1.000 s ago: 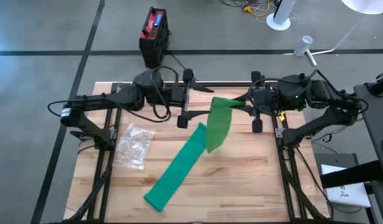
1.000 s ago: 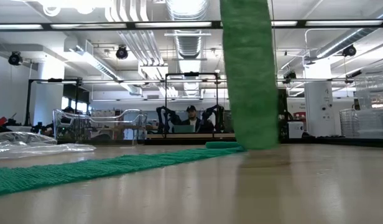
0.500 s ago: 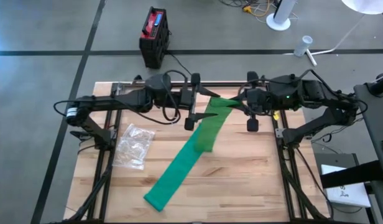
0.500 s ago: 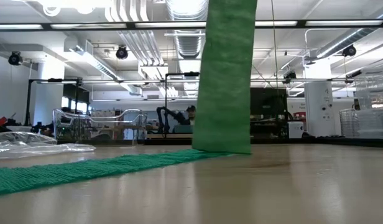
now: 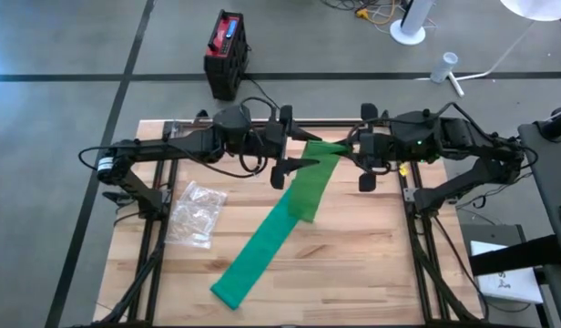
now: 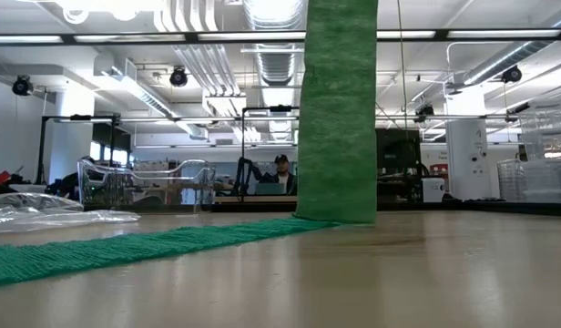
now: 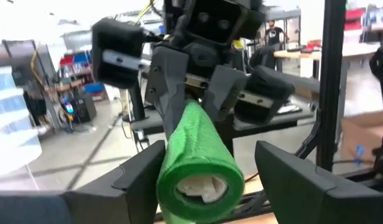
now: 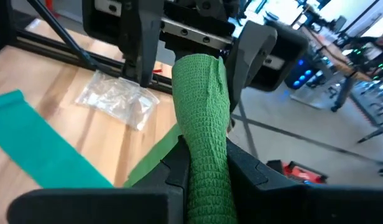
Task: Roll bandage
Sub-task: Roll the green bandage
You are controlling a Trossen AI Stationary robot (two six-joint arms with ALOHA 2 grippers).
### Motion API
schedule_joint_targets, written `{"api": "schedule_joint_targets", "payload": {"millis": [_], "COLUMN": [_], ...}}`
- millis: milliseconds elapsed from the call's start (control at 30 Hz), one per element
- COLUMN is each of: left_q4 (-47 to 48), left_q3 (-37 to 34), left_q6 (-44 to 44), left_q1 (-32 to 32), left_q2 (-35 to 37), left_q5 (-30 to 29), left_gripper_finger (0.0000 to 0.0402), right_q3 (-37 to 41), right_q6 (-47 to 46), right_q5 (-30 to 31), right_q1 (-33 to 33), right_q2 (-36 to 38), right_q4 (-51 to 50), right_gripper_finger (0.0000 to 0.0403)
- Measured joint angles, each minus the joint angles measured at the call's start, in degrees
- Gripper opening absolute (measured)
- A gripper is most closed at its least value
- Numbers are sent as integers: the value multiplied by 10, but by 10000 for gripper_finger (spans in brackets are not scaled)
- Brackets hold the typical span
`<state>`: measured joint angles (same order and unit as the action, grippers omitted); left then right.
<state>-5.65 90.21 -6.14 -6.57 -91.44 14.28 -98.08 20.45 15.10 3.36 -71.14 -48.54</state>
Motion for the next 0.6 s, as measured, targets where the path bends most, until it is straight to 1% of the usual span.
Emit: {"api": "schedule_joint_targets", "payload": {"millis": [167, 433, 533, 600], "left_q4": [3, 12, 19, 23], "left_q3": [0, 0, 0, 0], "left_q6": [61, 121, 131, 126], "left_q1": [-9, -24, -29, -33], "left_q2": [0, 1, 2, 2], "left_q5": [2, 3, 3, 3], "left_gripper_finger": [231, 237, 222, 197], "right_q3": [0, 2, 2, 2], "right_q6": [24, 66, 57, 48], "right_q5": [20, 62, 68, 68], "right_q1": [0, 0, 0, 0], "right_q2": [-14, -25, -29, -30], "right_q4": [20, 38, 44, 44], "right_gripper_finger": [53, 53, 53, 53]}}
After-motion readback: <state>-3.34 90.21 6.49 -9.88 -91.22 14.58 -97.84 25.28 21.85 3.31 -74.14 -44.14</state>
